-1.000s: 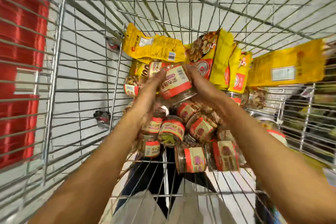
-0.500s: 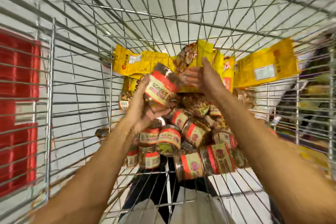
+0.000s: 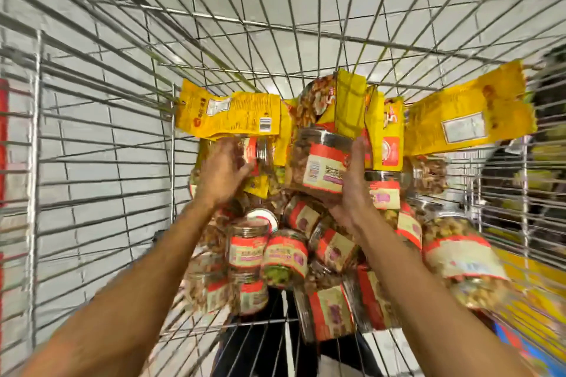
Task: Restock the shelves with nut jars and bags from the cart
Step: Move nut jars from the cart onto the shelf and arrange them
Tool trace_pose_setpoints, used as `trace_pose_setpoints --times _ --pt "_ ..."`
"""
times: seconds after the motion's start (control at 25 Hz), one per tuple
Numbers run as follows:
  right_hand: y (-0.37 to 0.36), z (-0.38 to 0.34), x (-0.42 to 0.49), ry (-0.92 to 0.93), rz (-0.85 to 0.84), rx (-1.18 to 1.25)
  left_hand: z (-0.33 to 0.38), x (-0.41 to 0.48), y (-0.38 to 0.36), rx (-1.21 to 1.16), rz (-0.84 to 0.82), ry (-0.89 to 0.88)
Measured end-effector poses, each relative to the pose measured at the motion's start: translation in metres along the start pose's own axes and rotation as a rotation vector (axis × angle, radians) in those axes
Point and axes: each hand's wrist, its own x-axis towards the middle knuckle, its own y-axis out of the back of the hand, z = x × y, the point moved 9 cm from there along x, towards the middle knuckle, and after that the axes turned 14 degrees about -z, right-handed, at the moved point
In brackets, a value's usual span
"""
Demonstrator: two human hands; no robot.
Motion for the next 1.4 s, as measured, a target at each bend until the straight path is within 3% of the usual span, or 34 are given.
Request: trace_pose_setpoints --times 0.08,0.2,0.28,0.36,0.48,0.6,0.76,0.96,1.08,1.4 --pt "0.000 0.006 0.007 0.013 0.035 -0.054 -0.003 0.037 -0.034 0.247 -0.226 -0.062" --pt "0.006 0.017 0.014 0.025 0.077 -0.076 -0.001 0.056 -0.063 0.671 -0.142 -0.083" --pt "0.005 0.015 0.012 0.034 0.050 -0.114 -0.010 0.050 -0.070 0.710 -0.105 -0.018" --pt "0.006 0.009 0.004 0.042 0.045 -0.134 -0.017 0.040 -0.064 0.529 -0.153 0.040" --pt "-0.005 -0.019 -0.027 0.073 0.036 -0.173 0.000 0.014 -0.034 -0.101 -0.203 -0.012" --pt "-0.018 -0.060 -0.074 0.183 0.038 -0.145 0.042 -0.031 0.004 -0.637 -0.283 -0.014" --pt "-0.023 -0.103 -0.167 0.371 0.030 -0.030 0.131 -0.095 0.037 -1.096 -0.502 -0.149" --pt "0.017 -0.104 -0.283 0.573 0.092 0.155 0.243 -0.174 0.022 -1.219 -0.727 -0.324" --pt "0.075 -0.082 -0.369 0.714 0.243 0.307 0.313 -0.230 -0.023 -1.090 -0.922 -0.418" --pt "0.263 0.041 -0.595 0.996 0.653 0.564 0.463 -0.412 -0.233 -0.834 -1.327 -0.565"
